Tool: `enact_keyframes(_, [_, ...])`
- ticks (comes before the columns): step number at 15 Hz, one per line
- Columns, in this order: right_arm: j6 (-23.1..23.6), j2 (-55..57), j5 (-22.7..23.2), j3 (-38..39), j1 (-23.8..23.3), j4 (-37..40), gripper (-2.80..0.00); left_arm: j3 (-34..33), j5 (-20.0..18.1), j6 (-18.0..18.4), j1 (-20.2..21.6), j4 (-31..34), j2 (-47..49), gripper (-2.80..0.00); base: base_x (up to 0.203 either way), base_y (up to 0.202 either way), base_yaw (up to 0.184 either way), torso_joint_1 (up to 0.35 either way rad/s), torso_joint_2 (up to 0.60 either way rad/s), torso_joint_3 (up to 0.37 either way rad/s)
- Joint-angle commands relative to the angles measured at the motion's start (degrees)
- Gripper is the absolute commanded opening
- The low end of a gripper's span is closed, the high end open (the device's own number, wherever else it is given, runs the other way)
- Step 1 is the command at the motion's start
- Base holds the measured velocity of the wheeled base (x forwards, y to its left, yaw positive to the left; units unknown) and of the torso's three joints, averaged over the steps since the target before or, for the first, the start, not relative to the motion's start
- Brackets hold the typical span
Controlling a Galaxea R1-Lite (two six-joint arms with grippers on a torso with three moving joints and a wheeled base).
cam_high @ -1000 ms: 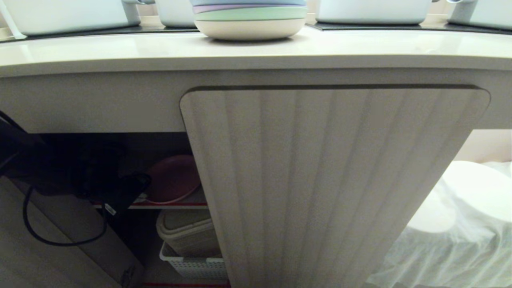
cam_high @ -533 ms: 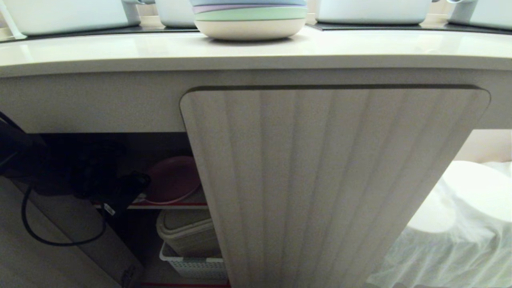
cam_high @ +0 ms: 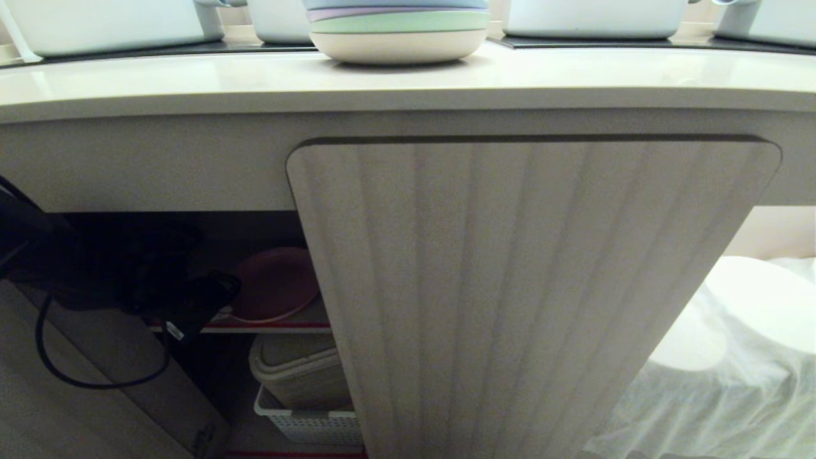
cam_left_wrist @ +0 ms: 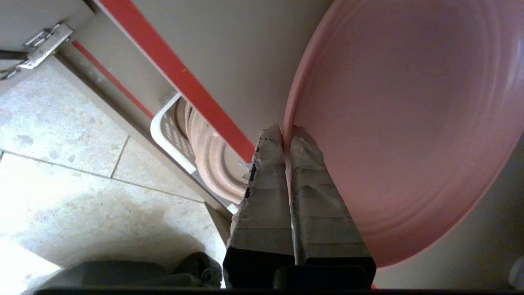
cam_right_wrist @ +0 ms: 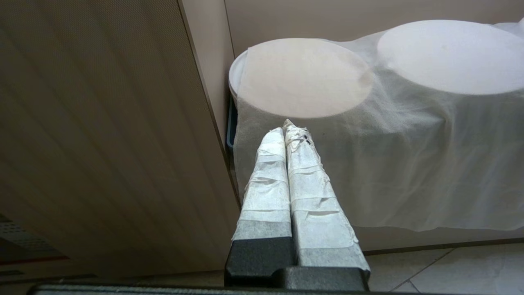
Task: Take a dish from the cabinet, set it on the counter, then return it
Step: Put it back into the cabinet
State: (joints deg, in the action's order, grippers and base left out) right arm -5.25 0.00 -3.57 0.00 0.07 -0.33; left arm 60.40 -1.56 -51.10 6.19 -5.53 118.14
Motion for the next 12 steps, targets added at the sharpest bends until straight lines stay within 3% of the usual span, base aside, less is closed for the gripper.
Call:
enact_keyframes(1, [-0.02, 0.00, -0.03, 0.00, 0.01, -0.02, -2.80, 0.15, -0.02, -0.23, -0.04, 0.00, 0.25, -2.80, 0.000, 0.000, 0.000, 0.000, 0.00, 0.000])
enact_keyframes(12, [-0.02, 0.00, -0.03, 0.00, 0.01, -0.02, -2.80, 0.62, -0.02, -0.40, -1.42, 0.00, 0.25, -2.80, 0.000, 0.000, 0.000, 0.000, 0.00, 0.000])
